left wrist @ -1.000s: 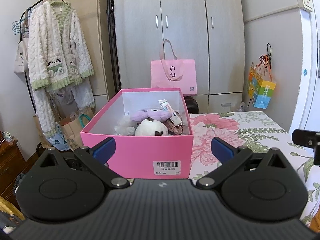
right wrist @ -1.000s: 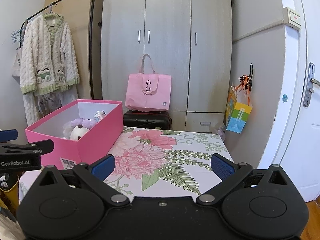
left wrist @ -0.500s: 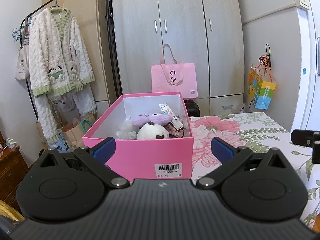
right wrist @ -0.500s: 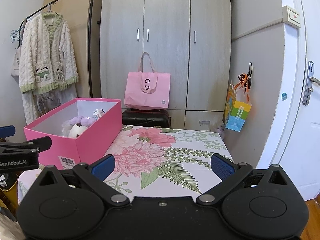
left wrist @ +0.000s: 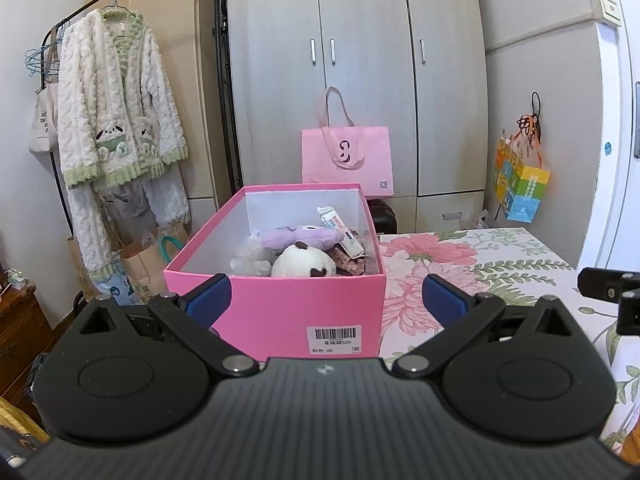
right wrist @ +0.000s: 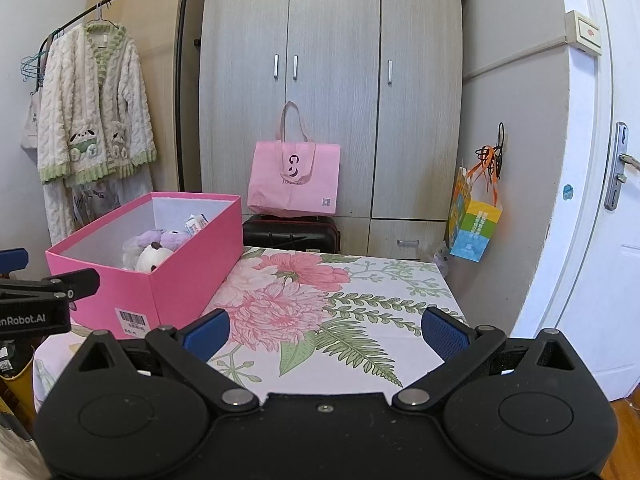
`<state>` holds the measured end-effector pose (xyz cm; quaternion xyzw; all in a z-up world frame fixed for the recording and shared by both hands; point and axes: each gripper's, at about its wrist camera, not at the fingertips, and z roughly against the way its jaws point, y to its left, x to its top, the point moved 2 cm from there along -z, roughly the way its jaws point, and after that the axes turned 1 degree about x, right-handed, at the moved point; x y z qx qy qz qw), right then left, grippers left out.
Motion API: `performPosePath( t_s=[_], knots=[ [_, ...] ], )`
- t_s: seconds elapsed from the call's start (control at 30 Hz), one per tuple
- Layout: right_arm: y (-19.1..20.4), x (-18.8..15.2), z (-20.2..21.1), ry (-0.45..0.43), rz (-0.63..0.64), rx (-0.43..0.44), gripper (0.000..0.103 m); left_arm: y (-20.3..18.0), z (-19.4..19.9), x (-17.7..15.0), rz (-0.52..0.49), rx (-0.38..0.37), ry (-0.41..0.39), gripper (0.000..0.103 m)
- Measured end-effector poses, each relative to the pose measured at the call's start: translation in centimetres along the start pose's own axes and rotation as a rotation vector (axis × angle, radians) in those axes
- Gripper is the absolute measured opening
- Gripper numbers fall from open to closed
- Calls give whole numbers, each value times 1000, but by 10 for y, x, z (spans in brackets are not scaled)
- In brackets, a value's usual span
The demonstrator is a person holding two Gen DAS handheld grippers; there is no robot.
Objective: Organize soft objects
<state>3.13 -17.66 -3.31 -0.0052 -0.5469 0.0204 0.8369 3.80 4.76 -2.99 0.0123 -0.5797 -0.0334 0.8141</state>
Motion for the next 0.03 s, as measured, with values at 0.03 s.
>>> performPosePath(
  t_s=[0.03],
  knots=[
    [0,0,0,1,0,0,103,0,0,0,1,1,0,103]
  ],
)
